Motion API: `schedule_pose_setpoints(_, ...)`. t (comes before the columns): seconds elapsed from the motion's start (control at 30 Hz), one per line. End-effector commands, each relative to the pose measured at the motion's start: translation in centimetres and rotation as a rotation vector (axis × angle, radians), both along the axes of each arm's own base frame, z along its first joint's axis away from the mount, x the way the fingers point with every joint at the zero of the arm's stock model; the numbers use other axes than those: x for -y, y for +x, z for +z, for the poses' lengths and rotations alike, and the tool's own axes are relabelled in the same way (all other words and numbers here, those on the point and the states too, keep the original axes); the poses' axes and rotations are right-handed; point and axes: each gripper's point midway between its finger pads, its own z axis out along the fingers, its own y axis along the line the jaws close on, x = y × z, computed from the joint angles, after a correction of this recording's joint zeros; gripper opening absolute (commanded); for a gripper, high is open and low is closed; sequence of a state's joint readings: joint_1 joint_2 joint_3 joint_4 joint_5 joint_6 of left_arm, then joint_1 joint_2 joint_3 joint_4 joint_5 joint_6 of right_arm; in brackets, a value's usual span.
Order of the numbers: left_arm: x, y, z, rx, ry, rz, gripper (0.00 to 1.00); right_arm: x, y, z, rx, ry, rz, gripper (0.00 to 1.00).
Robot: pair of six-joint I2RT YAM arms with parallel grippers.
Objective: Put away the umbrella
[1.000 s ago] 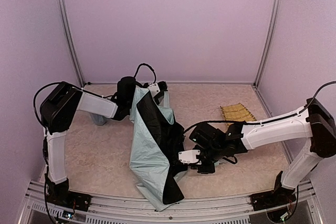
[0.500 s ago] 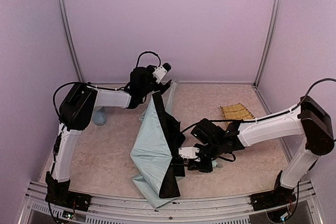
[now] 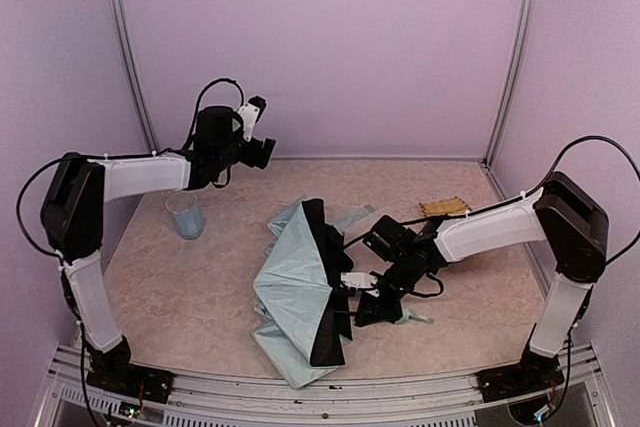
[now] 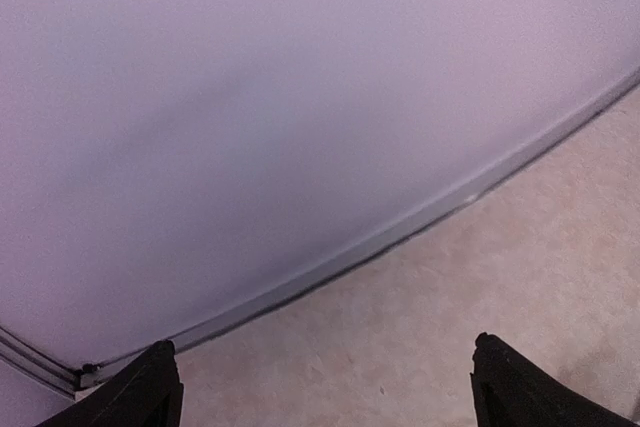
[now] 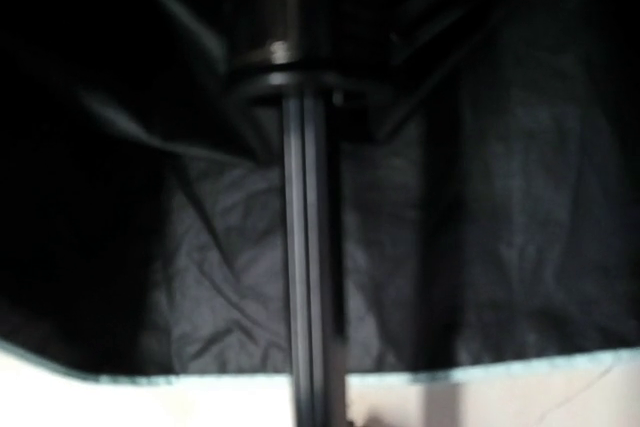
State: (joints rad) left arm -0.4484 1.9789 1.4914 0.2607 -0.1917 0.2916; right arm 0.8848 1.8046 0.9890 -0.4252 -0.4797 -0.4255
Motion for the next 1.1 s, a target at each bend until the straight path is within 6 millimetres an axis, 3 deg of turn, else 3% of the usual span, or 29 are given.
schedule_pose_setpoints(0.0,7.6,-13.3,4.4,0.042,-0.072,-0.392,0.95,2.2,-0.5,-1.3,-0.09,-0.094,-0.054,0.0)
schedule_pose_setpoints(0.07,9.3,-17.8,3.2,-0.03,-0.101,-0.528,0.93,2.2,0.2,-1.1,-0.063,-0.099,-0.069,0.0)
schedule_pose_setpoints(0.17,11.4,-22.6,1.1,-0.115,-0.124,-0.68,0.89,2.1,1.6,-0.8,0.008,-0.108,-0.095,0.0)
schedule_pose_setpoints(0.23,12.0,-24.3,0.1,-0.138,-0.127,-0.711,0.87,2.1,3.4,-0.1,0.104,-0.109,-0.136,0.0)
schedule_pose_setpoints(0.33,12.0,-25.5,0.4,-0.139,-0.185,-0.709,0.87,2.4,7.0,2.0,0.293,-0.102,-0.238,0.0)
schedule_pose_setpoints(0.57,9.9,-24.8,3.3,-0.07,-0.308,-0.583,0.97,4.1,15.3,10.9,0.803,-0.035,-0.498,0.0)
schedule_pose_setpoints(0.67,9.9,-25.2,3.3,-0.049,-0.321,-0.6,0.99,3.1,16.4,15.1,0.925,0.074,-0.503,0.0)
schedule_pose_setpoints(0.77,8.9,-24.3,2.2,-0.029,-0.318,-0.535,0.99,2.6,17.0,17.6,0.997,0.127,-0.492,0.0)
schedule_pose_setpoints(0.93,6.6,-21.2,-0.5,0.0,-0.37,-0.404,0.99,2.1,17.0,19.0,1.063,0.165,-0.449,0.0)
schedule_pose_setpoints(1.07,7.4,-20.4,-2.6,-0.063,-0.441,-0.472,0.99,1.9,16.7,18.8,1.055,0.174,-0.444,0.0)
